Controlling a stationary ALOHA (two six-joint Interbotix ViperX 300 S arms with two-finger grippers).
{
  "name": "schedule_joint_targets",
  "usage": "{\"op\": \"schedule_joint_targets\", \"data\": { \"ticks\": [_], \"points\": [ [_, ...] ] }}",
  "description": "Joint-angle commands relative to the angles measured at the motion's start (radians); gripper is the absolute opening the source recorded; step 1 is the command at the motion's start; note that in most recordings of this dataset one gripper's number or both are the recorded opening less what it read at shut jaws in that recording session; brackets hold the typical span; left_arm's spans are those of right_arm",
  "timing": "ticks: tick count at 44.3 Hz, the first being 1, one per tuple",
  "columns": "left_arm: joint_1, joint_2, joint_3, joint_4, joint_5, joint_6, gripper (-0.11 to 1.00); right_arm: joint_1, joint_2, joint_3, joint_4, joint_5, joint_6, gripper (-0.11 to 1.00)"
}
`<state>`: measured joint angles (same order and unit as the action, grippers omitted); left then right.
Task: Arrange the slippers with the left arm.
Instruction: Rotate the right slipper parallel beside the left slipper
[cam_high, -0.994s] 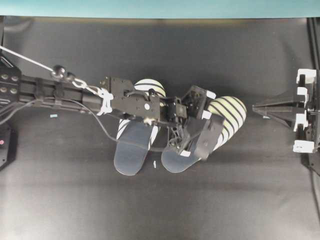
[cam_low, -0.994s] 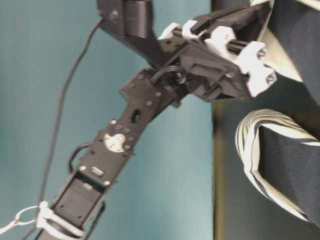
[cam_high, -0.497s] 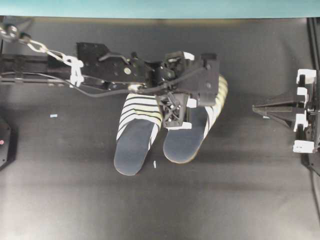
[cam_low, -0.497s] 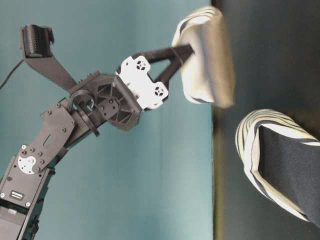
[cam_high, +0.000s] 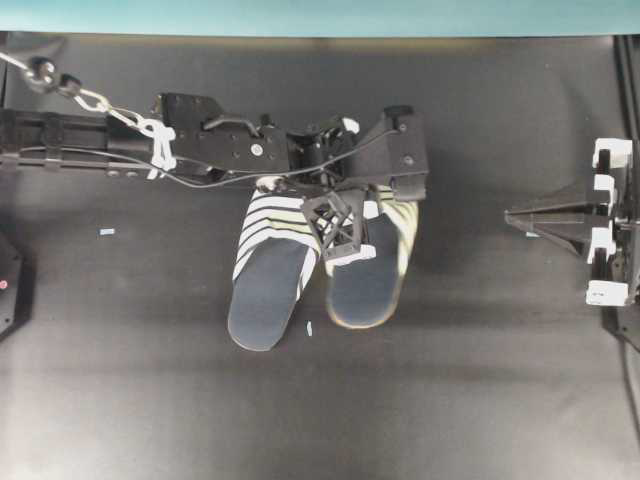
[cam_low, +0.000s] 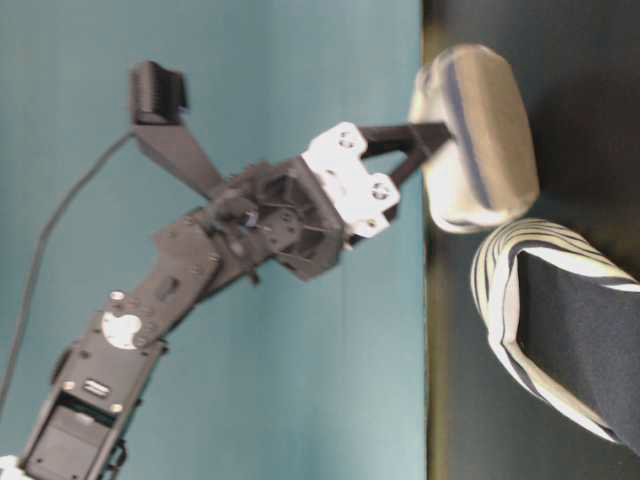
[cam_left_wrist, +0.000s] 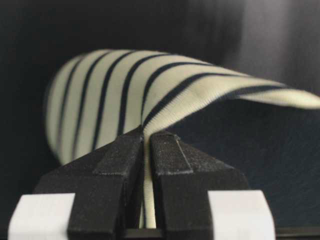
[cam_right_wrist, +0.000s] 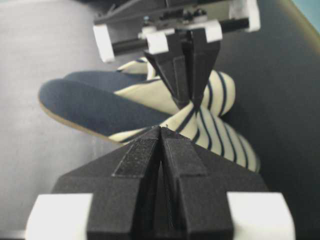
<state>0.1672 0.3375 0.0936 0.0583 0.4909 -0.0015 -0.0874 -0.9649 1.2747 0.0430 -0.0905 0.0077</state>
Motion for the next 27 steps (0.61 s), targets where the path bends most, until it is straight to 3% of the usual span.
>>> {"op": "schedule_joint_targets", "data": {
  "ticks": [1, 14, 27],
  "points": [
    [0.015, -0.011, 0.008, 0.0, -0.006, -0.015, 0.01, 0.003, 0.006, -0.006, 0.005, -0.009, 0.009, 0.0],
    [0.032, -0.015, 0.028, 0.0, -0.005, -0.044, 0.01, 0.006, 0.005, -0.006, 0.005, -0.011, 0.009, 0.0],
    [-0.014, -0.011, 0.006, 0.0, -0.035, -0.006, 0.01, 0.008, 0.005, -0.006, 0.005, -0.011, 0.009, 0.0]
  ]
}}
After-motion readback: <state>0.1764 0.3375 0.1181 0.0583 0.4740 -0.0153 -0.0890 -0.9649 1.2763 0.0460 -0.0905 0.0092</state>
